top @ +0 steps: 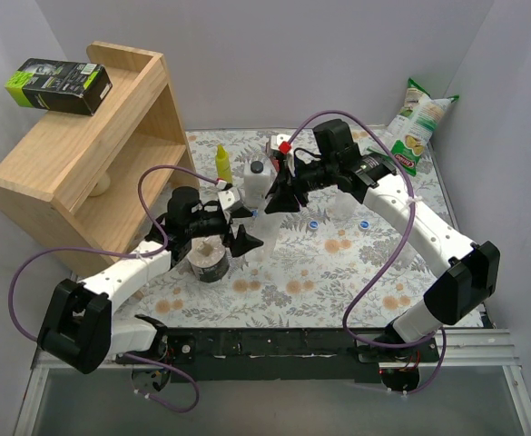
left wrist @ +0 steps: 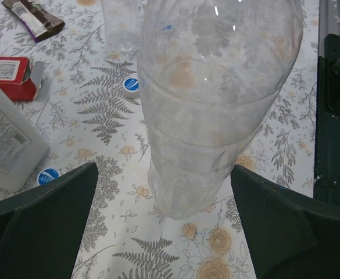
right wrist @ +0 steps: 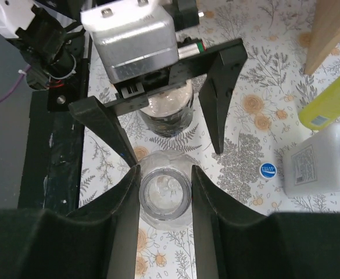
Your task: Screw on the bottle caps
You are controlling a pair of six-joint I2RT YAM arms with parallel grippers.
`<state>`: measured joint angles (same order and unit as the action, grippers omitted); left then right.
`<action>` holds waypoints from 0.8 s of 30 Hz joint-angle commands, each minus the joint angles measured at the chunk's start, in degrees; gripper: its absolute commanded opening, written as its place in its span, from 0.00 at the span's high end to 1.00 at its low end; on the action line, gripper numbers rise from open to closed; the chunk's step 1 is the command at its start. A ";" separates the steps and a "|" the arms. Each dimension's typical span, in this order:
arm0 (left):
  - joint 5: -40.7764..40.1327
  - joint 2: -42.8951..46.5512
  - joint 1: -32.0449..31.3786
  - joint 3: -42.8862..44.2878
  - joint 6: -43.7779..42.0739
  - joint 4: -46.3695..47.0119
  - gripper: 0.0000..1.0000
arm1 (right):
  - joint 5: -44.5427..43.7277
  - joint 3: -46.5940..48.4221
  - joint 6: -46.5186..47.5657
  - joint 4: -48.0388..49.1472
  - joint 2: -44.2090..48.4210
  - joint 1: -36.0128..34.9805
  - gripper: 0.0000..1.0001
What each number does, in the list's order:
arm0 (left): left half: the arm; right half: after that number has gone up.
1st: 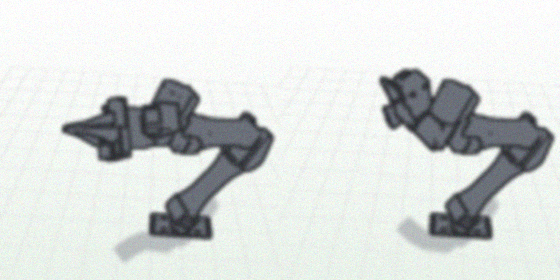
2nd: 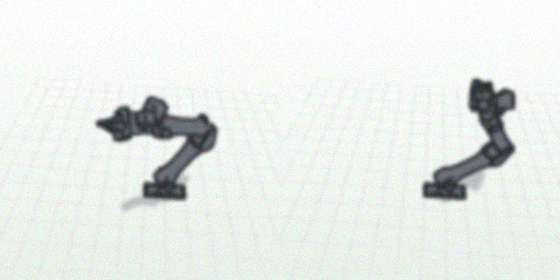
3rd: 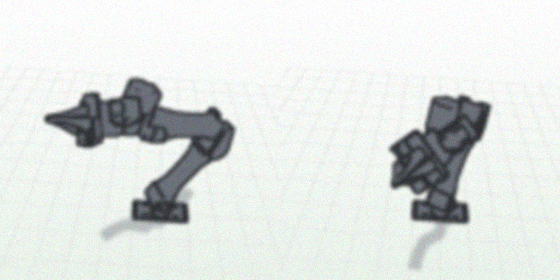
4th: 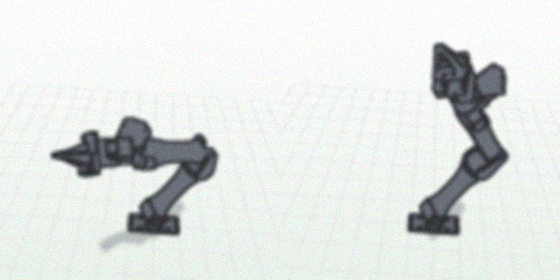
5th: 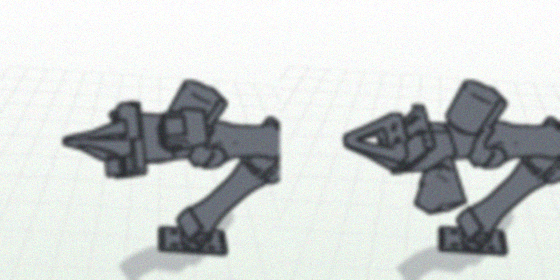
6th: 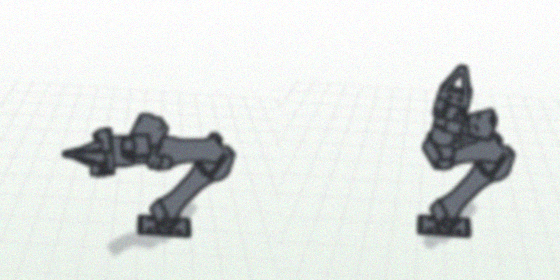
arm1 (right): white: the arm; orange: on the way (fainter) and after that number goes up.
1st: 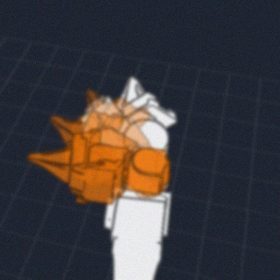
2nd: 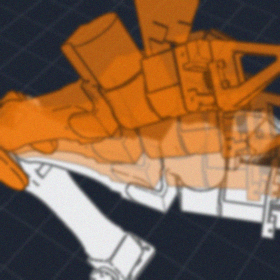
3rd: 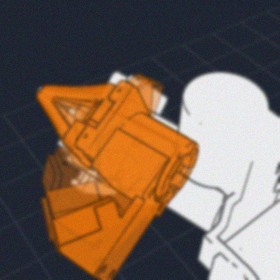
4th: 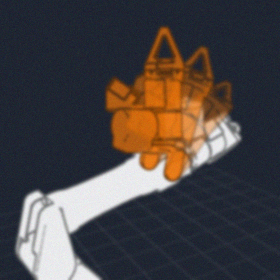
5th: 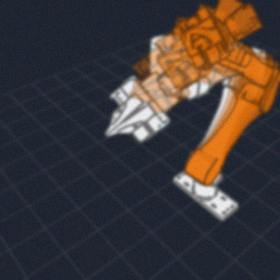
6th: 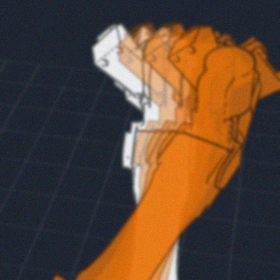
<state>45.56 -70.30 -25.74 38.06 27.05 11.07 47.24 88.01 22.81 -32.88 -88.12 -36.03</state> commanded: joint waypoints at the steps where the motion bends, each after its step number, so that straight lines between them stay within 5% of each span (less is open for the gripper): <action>1: 5.66 -2.12 -0.45 0.78 -0.50 4.40 0.02 | 7.95 3.49 0.30 -0.42 0.31 -0.18 0.99; 10: 17.63 -8.79 -0.63 6.04 -5.15 -0.16 0.02 | 9.62 4.72 4.53 -1.83 -0.48 -0.18 0.99; 24: 20.27 -13.28 -0.63 9.75 -6.75 -3.78 0.44 | 6.12 3.58 3.56 -0.87 -0.65 -0.18 0.99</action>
<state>64.12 -82.72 -26.13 45.21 19.79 7.79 53.67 90.54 27.33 -34.54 -88.62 -36.01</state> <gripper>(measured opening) 0.623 0.404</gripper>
